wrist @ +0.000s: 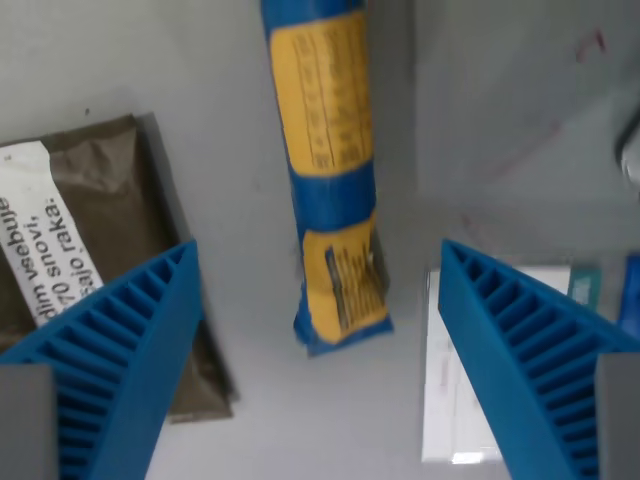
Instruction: Move above the blue bag
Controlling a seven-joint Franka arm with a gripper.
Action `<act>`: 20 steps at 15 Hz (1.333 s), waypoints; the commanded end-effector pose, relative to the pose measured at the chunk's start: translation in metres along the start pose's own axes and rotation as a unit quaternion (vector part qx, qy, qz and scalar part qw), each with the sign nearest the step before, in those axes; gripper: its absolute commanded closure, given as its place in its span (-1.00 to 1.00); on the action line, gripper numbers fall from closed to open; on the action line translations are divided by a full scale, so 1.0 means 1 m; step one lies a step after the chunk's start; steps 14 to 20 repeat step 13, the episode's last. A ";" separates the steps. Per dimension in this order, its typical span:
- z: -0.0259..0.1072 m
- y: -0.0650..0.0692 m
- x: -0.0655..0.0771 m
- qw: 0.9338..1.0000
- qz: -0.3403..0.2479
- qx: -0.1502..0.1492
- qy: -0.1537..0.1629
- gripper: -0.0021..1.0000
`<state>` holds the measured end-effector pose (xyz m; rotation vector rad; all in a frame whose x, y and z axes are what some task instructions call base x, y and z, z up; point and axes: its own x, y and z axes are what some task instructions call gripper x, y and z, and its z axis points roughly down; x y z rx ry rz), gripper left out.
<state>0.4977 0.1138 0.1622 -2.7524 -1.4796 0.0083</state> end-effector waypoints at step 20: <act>0.014 0.008 0.019 0.997 -0.069 0.023 0.017 -1.00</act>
